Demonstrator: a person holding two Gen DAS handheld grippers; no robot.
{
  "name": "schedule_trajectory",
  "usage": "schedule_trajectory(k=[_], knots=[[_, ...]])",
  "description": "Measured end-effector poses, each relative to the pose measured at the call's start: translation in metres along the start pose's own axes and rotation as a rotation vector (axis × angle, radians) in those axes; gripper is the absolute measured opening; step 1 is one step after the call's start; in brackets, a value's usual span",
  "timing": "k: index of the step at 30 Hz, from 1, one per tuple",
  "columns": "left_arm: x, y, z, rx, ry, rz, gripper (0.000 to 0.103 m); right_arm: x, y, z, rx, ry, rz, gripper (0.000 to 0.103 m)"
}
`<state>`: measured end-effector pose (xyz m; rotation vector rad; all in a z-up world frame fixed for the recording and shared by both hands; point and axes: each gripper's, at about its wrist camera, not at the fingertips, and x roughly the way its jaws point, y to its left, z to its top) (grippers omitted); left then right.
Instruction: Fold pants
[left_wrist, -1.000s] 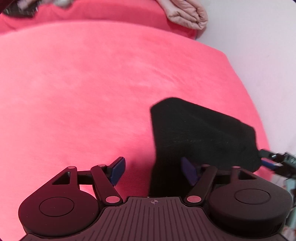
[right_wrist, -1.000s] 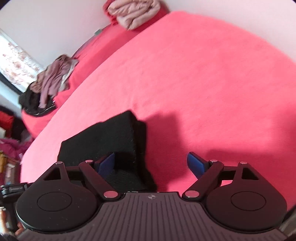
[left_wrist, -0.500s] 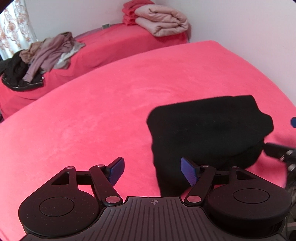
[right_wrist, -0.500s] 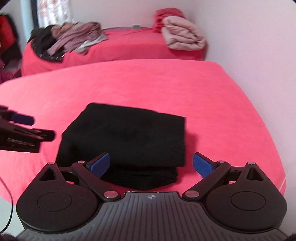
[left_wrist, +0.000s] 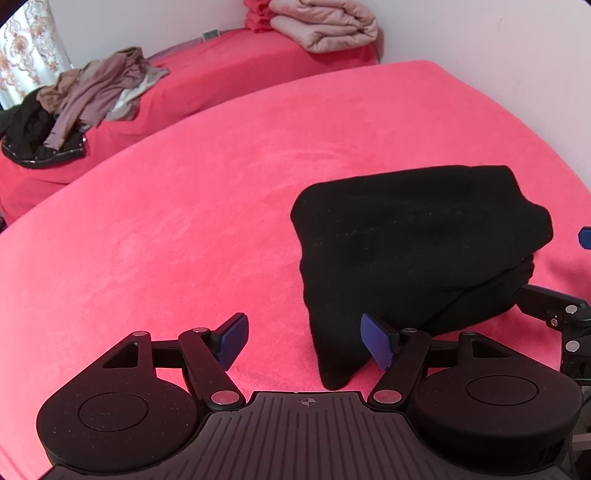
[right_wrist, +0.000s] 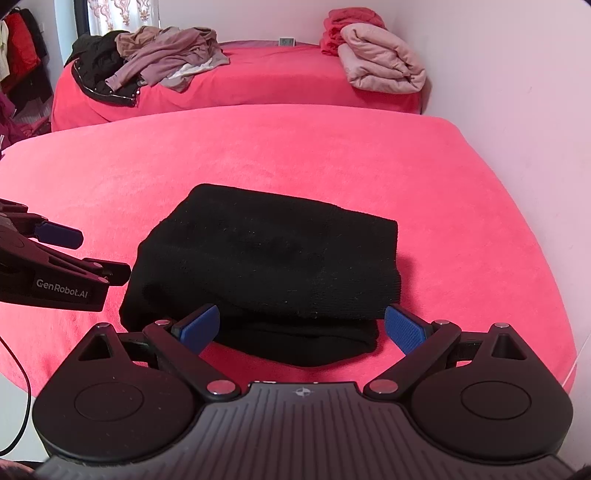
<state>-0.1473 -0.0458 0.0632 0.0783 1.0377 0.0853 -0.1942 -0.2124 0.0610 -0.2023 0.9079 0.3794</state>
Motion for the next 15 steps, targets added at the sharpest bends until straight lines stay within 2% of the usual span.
schedule_trajectory(k=[15], knots=[[0.011, 0.000, 0.007, -0.009, 0.040, 0.002, 0.103, 0.007, -0.010, 0.009, 0.013, 0.023, -0.002, 0.097]])
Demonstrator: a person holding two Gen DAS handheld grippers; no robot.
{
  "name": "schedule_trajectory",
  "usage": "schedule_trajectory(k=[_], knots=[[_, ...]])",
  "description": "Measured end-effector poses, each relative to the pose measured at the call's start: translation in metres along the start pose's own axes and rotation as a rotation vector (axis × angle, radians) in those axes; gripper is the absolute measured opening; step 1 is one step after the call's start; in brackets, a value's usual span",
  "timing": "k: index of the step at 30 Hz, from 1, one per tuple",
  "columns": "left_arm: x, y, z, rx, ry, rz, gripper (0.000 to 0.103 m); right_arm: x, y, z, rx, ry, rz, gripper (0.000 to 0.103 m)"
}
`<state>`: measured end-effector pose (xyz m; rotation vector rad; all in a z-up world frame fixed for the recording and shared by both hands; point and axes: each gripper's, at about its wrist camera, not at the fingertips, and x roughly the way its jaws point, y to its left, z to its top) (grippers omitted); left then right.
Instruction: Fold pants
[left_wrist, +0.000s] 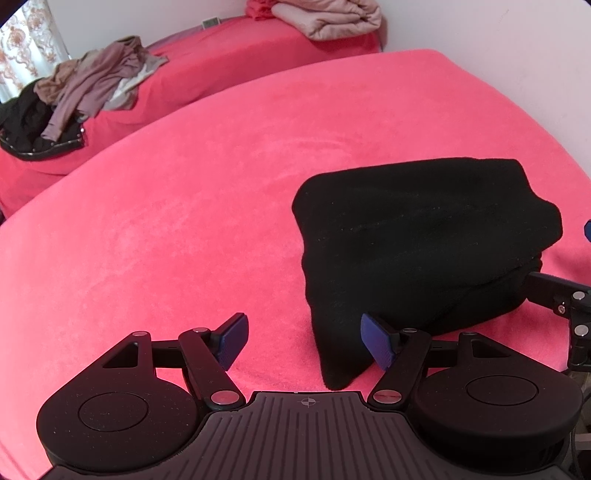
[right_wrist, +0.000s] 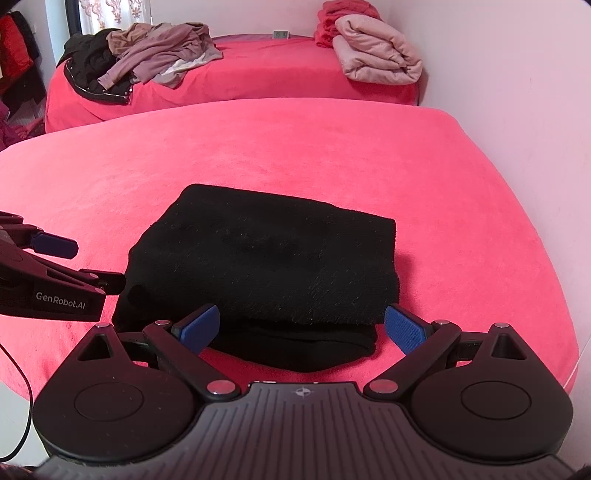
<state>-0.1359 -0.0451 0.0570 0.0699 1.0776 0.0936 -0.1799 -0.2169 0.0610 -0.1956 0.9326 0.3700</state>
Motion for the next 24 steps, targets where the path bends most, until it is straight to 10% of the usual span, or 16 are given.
schedule_trajectory(k=[24], knots=[[0.0060, 0.0006, 0.0016, -0.010, 0.007, -0.033, 0.103, 0.0021, 0.0061, 0.0009, 0.014, 0.017, -0.001, 0.097]])
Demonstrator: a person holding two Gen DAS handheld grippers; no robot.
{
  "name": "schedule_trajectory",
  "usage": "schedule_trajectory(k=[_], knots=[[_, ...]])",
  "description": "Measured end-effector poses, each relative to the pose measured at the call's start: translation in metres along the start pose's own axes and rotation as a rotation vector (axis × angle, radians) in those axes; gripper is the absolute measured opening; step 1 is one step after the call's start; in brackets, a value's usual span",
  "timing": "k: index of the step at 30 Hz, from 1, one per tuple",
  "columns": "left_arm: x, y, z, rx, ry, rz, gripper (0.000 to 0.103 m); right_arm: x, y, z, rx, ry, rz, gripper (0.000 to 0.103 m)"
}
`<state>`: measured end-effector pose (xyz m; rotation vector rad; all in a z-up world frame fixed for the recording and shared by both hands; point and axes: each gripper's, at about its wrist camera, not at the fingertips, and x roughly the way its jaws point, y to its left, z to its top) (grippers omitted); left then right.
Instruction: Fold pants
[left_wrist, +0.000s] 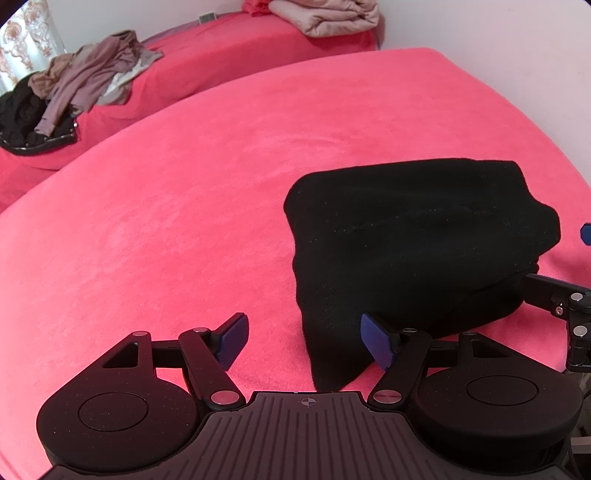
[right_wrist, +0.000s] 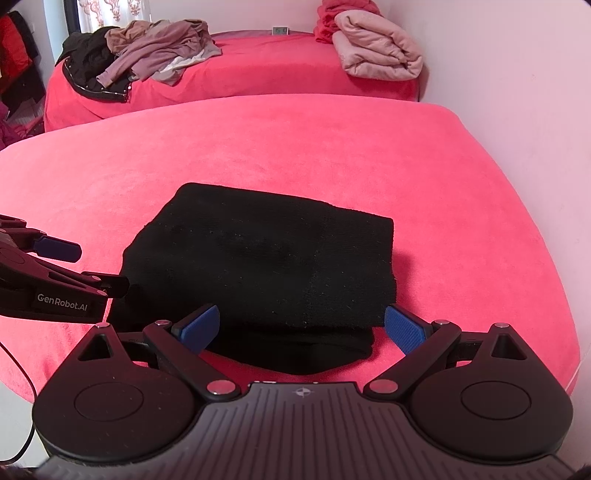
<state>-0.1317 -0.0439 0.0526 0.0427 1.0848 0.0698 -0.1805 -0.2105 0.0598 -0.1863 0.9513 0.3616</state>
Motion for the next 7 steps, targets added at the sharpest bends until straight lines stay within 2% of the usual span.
schedule_trajectory(k=[4, 7], knots=[[0.0012, 0.0020, 0.0004, -0.007, 0.009, -0.031, 0.103, 0.0016, 0.0011, -0.0001, 0.004, 0.004, 0.001, 0.097], [0.0012, 0.0026, 0.0017, -0.014, 0.019, -0.023, 0.103, 0.0032, 0.0021, 0.0005, 0.006, 0.008, 0.006, 0.097]])
